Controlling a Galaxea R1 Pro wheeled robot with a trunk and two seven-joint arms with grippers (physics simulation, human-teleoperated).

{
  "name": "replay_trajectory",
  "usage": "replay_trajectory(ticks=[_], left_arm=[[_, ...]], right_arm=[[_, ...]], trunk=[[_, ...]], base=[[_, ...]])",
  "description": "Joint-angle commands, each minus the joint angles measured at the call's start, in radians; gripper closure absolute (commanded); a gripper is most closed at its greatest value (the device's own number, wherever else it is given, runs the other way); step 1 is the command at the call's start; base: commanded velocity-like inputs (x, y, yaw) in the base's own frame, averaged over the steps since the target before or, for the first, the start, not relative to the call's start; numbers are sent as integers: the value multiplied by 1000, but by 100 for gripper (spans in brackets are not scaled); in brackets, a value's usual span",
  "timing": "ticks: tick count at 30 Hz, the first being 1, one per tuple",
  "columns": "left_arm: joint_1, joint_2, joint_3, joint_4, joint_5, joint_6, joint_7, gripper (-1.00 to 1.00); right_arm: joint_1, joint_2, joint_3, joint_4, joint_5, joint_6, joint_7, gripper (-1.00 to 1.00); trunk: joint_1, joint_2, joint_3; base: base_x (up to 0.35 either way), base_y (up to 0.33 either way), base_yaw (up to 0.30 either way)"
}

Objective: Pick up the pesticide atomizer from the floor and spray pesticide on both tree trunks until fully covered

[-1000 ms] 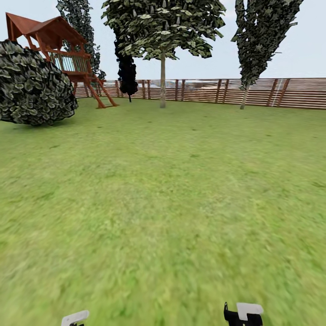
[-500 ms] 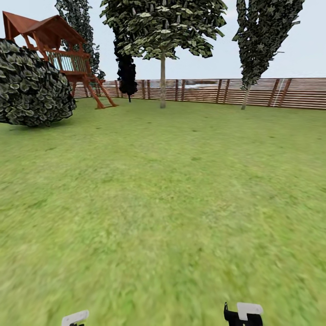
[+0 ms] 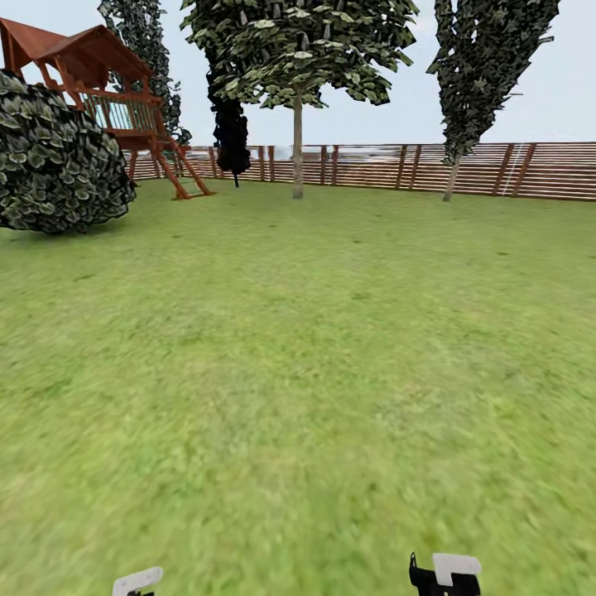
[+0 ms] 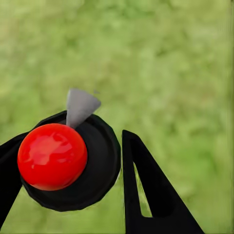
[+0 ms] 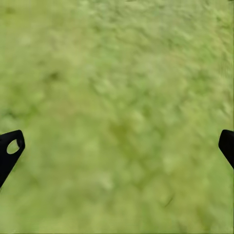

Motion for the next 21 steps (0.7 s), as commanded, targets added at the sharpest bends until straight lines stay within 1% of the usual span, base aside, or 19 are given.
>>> replay_trajectory(ticks=[1, 21], left_arm=[[-1, 0, -9, 1, 7, -3, 3, 100], [-1, 0, -9, 1, 7, -3, 3, 100]], right_arm=[[-1, 0, -7, 1, 11, -2, -4, -100], [-1, 0, -7, 1, 11, -2, -4, -100]], trunk=[[0, 0, -1], [0, 0, -1]], base=[[336, 0, 0], [336, 0, 0]])
